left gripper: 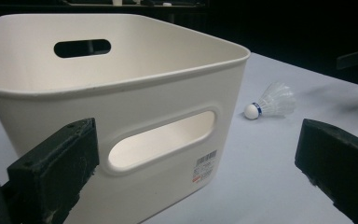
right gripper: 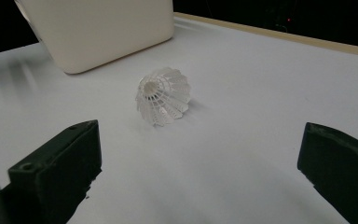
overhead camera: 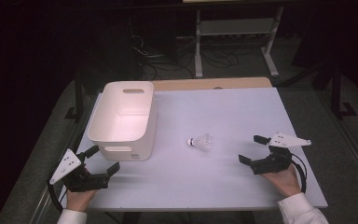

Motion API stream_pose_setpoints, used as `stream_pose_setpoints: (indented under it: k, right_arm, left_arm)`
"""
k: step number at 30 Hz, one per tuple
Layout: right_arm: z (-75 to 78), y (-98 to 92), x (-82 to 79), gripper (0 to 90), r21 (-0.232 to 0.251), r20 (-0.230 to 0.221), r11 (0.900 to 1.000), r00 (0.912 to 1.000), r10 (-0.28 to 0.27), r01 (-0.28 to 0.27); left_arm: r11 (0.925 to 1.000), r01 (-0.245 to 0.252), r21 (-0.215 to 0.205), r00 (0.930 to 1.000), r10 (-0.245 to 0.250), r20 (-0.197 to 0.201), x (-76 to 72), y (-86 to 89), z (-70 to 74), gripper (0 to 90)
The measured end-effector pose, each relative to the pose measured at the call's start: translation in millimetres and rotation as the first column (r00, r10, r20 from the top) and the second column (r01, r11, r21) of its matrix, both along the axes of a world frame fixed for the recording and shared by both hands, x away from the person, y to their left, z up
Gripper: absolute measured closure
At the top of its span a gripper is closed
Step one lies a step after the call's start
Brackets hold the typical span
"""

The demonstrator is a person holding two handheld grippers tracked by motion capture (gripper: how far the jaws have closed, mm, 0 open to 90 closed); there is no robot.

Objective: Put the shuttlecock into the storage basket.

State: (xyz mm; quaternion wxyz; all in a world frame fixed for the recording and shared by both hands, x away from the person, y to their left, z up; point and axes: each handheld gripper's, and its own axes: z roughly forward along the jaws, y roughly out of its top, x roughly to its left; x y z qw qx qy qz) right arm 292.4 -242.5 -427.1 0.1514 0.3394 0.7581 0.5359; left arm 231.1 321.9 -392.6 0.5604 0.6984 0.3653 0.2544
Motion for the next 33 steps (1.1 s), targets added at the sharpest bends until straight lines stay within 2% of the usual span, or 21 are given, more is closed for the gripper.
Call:
stream_pose_setpoints:
  k: [4,8,13,14,20,23,28,33]
  right_arm:
    - [-0.6,0.3,0.4,0.0,-0.002,-0.005,1.000,1.0000,0.000,0.000]
    - [-0.8,0.3,0.6,0.0,-0.013,-0.001,1.000,1.0000,0.004,-0.004]
    - [-1.6,1.8,1.0,0.0,-0.015,-0.006,1.000,0.9999,0.008,-0.008]
    - [-1.7,2.0,0.8,0.0,-0.016,-0.009,1.000,0.9999,0.008,-0.008]
    - [-1.8,2.3,0.6,0.0,-0.018,-0.013,1.000,0.9999,0.008,-0.008]
    - [-1.8,2.6,0.5,0.0,-0.019,-0.014,1.000,0.9999,0.009,-0.009]
    - [-1.8,2.7,0.4,0.0,-0.021,-0.014,1.000,0.9998,0.010,-0.010]
    - [-2.0,3.1,0.5,0.0,-0.022,-0.012,1.000,0.9998,0.014,-0.014]
  left_arm:
    - [0.9998,0.011,0.016,0.9999,-0.011,0.009,1.0,-1.1,4.2,0.0]
    - [0.9999,0.015,0.001,0.9998,-0.015,0.011,0.6,-2.2,9.7,0.0]
    - [0.9995,0.030,0.013,0.9994,-0.031,0.016,0.5,-1.7,19.8,0.0]
    - [0.9989,0.039,0.027,0.9991,-0.040,0.014,0.9,-1.6,25.0,0.0]
    - [0.9981,0.054,0.030,0.9984,-0.054,0.015,3.4,-2.8,37.0,0.0]
    - [0.9958,0.074,0.054,0.9970,-0.075,0.019,7.7,-3.8,45.6,0.0]
    - [0.9950,0.084,0.055,0.9962,-0.085,0.018,11.1,-6.8,54.0,0.0]
    - [0.9911,0.106,0.081,0.9940,-0.108,0.018,17.1,-10.8,63.5,0.0]
